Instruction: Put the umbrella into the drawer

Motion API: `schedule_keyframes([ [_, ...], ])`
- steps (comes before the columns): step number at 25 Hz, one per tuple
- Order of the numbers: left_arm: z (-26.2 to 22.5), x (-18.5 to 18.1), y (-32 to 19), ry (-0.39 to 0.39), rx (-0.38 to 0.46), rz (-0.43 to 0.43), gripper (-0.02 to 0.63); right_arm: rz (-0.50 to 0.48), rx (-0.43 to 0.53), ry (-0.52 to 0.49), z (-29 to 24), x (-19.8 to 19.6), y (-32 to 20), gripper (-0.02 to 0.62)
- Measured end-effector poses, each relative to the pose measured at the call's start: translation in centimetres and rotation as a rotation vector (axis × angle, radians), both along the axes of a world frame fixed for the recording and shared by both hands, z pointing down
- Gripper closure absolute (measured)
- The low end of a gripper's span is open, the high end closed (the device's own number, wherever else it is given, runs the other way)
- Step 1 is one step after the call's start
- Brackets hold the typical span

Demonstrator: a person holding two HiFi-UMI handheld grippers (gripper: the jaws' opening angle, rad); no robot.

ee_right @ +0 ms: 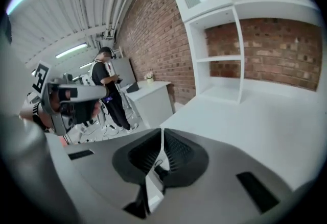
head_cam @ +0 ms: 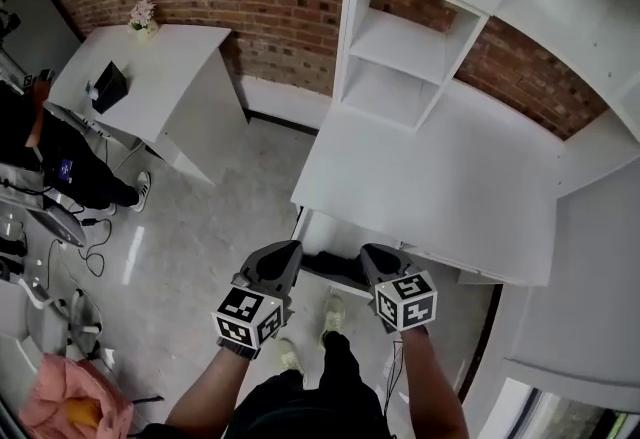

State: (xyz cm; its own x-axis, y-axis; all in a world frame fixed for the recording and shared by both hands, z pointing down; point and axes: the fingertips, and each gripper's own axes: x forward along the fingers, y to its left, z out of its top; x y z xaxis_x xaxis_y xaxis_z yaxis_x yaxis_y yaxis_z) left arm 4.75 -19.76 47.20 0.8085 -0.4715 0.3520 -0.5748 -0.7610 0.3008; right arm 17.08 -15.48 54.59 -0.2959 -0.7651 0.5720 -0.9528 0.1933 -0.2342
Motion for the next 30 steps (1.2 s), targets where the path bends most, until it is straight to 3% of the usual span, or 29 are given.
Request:
schedule_keyframes([
  [6,-3.6,-0.4,1.4,0.037,0.014,0.016,0.600,0.109,0.153,-0.016,-7.6,0.5,0.8,0.581],
  [11,-6.2,-1.2,2.3,0.062,0.041,0.016,0.600,0.146,0.244,0.008,-12.2,0.1,1.9,0.583],
  [30,-17.1,-3.8,5.2,0.141,0.155,0.023,0.599,0.270,0.448,0.105,-24.6,-0.4,7.5,0.583],
])
